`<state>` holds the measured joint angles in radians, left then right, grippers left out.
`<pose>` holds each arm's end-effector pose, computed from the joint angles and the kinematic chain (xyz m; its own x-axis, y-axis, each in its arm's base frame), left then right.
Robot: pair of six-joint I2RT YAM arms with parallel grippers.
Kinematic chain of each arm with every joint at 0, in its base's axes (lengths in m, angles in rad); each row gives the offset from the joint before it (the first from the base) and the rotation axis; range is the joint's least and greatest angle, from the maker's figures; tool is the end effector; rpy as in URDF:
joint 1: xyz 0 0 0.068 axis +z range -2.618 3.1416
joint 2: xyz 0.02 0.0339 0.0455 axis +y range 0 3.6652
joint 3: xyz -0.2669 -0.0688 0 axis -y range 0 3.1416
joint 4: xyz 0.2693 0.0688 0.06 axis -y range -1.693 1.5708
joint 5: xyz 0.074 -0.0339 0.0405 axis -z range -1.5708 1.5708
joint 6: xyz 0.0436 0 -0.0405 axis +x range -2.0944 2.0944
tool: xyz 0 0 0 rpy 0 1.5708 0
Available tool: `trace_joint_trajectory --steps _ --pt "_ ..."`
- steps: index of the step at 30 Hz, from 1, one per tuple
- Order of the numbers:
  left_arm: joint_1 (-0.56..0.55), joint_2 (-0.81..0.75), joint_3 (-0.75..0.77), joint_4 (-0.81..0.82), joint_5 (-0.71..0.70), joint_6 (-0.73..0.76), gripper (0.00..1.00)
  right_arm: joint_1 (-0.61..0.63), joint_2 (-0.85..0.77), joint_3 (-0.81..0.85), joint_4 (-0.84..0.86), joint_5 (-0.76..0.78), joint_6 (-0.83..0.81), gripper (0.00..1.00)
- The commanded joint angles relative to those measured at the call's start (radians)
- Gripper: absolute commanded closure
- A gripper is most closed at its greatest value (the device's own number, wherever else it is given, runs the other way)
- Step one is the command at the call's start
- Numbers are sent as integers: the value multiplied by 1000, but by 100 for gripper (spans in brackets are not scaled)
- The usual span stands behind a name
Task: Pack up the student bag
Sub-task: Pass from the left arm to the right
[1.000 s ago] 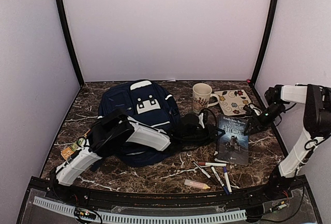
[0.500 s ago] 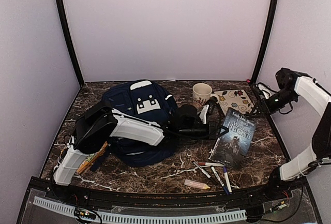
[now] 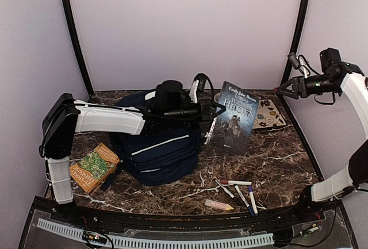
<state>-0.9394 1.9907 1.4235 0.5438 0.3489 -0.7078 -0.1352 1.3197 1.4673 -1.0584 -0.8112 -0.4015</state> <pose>0.2849 -0.4149 0.2604 -0.6349 -0.1669 -0.7544 0.7207 0.2241 -0.6561 0.2768 -0.0057 0.3888 -0.5847 -0.1921 -0.7882 -0.6260 0.7249 0.2877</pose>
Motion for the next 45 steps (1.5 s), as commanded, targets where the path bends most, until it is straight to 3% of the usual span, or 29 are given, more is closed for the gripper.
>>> trace_joint_trajectory --steps 1,5,10,22,34,45 --pt "45 -225 -35 18 -92 78 100 11 5 -82 243 -176 143 37" --pt "89 -322 -143 63 -127 57 100 74 26 -171 434 -221 249 36" --pt "133 -437 -307 233 -146 -26 100 227 76 -198 577 -211 358 32" --pt "185 -573 -475 473 -121 -99 100 484 244 -113 706 -203 409 26" --pt "235 -603 -609 689 -169 -201 100 607 355 -61 874 -293 598 24" --pt "257 -611 -641 727 -166 -217 100 675 398 -102 1116 -433 796 26"
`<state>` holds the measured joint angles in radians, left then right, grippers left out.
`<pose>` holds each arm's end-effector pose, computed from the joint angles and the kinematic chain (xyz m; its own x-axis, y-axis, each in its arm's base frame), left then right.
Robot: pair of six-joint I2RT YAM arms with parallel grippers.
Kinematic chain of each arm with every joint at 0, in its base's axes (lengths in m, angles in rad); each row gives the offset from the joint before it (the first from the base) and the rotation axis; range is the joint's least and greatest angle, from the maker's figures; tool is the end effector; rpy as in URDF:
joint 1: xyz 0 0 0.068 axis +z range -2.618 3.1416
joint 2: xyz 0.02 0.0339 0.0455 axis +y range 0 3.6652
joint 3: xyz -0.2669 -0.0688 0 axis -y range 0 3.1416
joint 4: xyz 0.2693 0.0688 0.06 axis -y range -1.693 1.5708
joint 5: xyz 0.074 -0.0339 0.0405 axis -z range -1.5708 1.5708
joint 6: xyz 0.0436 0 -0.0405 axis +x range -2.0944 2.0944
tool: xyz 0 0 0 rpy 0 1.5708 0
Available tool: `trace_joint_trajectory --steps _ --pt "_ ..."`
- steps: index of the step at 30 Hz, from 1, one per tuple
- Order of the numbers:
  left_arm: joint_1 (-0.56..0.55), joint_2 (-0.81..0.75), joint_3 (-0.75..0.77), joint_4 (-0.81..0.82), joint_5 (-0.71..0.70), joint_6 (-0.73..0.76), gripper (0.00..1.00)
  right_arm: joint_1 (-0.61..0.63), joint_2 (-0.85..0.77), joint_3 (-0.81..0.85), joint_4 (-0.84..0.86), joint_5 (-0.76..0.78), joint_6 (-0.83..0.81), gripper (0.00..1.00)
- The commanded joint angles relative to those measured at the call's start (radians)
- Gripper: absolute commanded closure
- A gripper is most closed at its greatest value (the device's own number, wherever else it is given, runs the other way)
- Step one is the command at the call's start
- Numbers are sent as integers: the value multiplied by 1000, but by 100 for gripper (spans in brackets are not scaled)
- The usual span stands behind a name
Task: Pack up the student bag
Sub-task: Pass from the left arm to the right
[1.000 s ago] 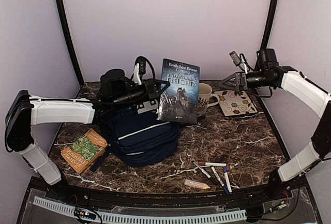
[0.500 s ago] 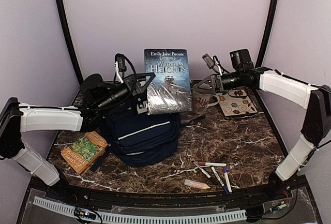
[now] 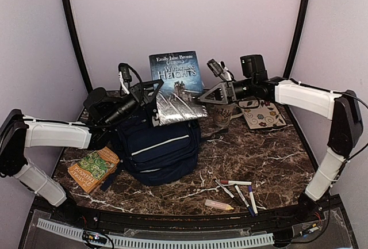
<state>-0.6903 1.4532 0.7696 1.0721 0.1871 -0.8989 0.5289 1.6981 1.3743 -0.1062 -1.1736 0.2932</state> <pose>0.2597 -0.2250 0.2992 -0.4117 -0.6573 -0.6312 0.7007 0.2146 -0.6805 0.3344 0.2420 0.3116 -0.6101 -0.2271 -0.7591 -0.7756 -0.0244 0.6307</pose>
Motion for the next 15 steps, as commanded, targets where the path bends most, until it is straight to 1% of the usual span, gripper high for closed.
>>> trace_joint_trajectory --steps 1,3,10,15 --pt "9 -71 12 207 -4 -31 100 15 24 -14 185 -70 102 26" --pt "10 -60 8 224 -3 -43 100 22 32 -14 203 -86 161 30" --pt "20 -10 7 315 22 -118 100 31 58 -14 247 -83 211 31" --pt "23 14 10 330 25 -133 100 34 68 -23 303 -91 266 37"
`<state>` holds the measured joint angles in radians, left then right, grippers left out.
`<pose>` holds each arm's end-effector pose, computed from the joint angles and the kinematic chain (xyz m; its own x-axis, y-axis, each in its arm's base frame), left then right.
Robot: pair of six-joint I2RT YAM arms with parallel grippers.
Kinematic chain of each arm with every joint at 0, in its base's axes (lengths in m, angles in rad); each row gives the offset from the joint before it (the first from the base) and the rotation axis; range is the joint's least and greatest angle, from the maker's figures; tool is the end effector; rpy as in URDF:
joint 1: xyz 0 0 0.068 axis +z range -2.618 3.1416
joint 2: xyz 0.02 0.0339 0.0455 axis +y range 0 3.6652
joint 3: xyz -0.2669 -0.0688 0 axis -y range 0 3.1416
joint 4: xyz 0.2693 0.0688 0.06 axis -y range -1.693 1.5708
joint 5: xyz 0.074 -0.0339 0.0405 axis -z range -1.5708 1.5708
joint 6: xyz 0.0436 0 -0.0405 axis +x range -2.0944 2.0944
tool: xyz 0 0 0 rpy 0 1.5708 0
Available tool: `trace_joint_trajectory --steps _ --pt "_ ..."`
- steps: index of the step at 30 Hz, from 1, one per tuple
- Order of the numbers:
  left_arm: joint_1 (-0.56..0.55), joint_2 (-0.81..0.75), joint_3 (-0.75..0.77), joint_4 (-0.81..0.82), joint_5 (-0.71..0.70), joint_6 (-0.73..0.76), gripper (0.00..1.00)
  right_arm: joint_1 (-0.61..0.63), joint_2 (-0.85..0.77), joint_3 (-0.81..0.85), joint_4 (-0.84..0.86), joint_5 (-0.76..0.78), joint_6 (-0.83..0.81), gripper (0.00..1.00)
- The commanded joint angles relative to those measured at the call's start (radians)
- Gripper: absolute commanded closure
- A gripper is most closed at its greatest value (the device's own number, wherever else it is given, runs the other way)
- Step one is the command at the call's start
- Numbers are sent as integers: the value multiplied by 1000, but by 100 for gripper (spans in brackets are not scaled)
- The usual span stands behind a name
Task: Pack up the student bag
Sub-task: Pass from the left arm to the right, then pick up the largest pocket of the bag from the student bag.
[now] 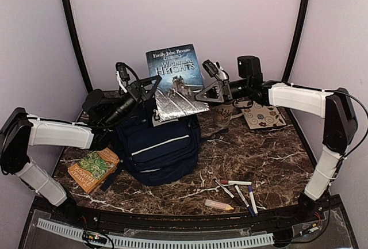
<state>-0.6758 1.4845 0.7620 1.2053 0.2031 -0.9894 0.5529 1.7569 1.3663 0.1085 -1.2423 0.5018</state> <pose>0.2614 -0.2208 0.3005 -0.4296 -0.7047 -0.5647 0.7157 0.1156 -0.6887 0.3407 0.2587 0.3042 -0.6613 -0.2258 -0.7153 -0.7129 -0.1075 0.6930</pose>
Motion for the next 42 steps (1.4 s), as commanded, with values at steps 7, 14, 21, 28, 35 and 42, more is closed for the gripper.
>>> trace_joint_trajectory --steps 7,14,21,28,35,42 --pt "10 3 24 178 11 -50 100 9 13 -56 253 -40 181 55" --pt "11 26 26 175 6 -56 100 10 40 -68 355 -35 276 78" --pt "10 -3 21 38 -18 5 86 4 42 -62 301 2 253 99" --pt "14 -159 -3 -476 -18 245 38 -50 -30 -52 33 79 23 100" --pt "12 -301 83 -1108 -131 583 37 -161 -146 -115 -248 181 -247 100" --pt "-58 -242 259 -1459 -180 862 40 -224 -322 -230 -447 267 -516 100"
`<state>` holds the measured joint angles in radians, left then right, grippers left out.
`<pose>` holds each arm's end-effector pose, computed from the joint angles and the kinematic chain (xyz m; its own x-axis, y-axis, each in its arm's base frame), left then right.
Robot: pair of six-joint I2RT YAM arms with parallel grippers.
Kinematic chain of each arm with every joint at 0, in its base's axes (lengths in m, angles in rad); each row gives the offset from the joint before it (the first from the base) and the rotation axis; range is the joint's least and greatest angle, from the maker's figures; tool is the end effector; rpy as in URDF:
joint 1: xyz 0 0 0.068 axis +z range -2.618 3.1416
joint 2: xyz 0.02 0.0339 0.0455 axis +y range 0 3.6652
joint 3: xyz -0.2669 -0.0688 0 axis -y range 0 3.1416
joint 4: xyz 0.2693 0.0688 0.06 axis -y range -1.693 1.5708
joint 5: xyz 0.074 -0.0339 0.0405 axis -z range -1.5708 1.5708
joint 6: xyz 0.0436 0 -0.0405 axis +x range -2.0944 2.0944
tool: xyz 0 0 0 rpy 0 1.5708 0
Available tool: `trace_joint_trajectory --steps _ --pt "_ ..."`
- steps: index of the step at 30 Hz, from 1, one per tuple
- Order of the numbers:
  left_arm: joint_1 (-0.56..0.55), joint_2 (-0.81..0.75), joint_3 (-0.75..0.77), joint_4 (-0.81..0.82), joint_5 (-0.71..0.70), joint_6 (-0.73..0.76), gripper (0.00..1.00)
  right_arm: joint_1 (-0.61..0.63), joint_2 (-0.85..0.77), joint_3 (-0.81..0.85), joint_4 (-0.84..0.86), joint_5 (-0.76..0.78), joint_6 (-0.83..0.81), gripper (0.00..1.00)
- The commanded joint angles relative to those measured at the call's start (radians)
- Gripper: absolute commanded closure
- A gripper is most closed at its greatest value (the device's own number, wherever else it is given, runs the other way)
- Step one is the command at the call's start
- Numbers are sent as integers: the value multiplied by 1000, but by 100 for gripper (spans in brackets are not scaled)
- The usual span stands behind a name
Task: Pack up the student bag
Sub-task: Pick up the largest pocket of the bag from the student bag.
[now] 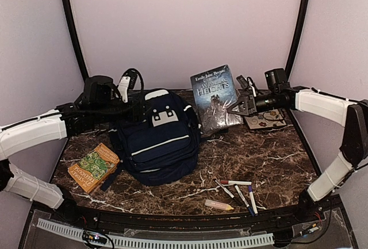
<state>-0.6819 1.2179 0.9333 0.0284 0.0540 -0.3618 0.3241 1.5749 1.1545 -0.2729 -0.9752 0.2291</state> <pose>0.2444 -0.2015 0.3161 -0.4211 -0.1134 -0.8999 0.5569 0.7508 -0.3552 0.3366 0.1511 0.2623 -0.7676 -0.1235 -0.6289 -0.6242 0.3667 0.6899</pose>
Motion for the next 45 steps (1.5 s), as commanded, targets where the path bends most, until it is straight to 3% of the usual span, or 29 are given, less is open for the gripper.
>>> trace_joint_trajectory --steps 1,4,9,17,22,29,37,45 --pt "-74 41 113 -314 -15 282 40 4 -154 -32 -98 15 -278 100" --pt "-129 119 195 -426 26 388 43 -13 -213 -50 -191 58 -352 100" --pt "-192 273 301 -533 68 420 54 -82 -265 -74 -286 51 -396 100" --pt "-255 387 332 -535 -76 445 46 -115 -319 -124 -282 54 -391 100" --pt "-287 473 406 -640 -201 514 46 -115 -316 -131 -279 62 -389 100" --pt "-298 517 461 -625 -19 499 54 -117 -329 -155 -260 71 -382 100" --pt "-298 636 511 -636 -26 460 50 -117 -340 -162 -260 79 -386 100" --pt "-298 693 529 -644 -51 466 60 -117 -343 -163 -258 90 -385 100"
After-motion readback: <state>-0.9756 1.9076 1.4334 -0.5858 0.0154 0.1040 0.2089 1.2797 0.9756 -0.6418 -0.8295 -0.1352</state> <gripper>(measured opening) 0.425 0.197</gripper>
